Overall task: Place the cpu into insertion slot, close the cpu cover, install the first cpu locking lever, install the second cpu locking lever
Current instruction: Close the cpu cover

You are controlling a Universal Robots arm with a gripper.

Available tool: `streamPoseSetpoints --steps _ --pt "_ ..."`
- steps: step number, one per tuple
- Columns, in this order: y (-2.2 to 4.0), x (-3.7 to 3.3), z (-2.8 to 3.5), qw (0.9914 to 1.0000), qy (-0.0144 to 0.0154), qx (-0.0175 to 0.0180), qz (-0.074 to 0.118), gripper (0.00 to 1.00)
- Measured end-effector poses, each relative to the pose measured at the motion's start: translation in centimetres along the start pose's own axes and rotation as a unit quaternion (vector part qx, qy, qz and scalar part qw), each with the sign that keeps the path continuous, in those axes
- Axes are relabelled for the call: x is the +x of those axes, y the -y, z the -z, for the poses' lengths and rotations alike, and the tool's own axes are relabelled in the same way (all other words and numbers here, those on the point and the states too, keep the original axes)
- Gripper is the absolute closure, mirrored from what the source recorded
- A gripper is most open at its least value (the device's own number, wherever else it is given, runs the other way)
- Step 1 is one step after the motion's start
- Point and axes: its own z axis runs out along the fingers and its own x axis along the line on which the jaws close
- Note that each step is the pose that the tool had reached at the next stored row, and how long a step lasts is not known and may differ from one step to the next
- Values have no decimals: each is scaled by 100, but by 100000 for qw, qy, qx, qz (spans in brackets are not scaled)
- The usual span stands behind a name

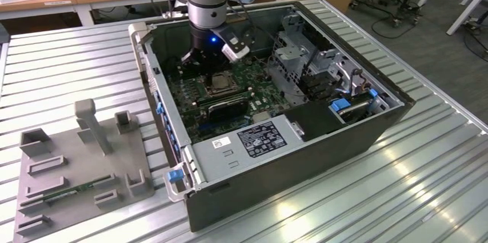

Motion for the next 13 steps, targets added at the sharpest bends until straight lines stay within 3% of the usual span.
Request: streamPoseSetpoints --steps 13 --pt "0 -12 -25 100000 -5 3 3 89"
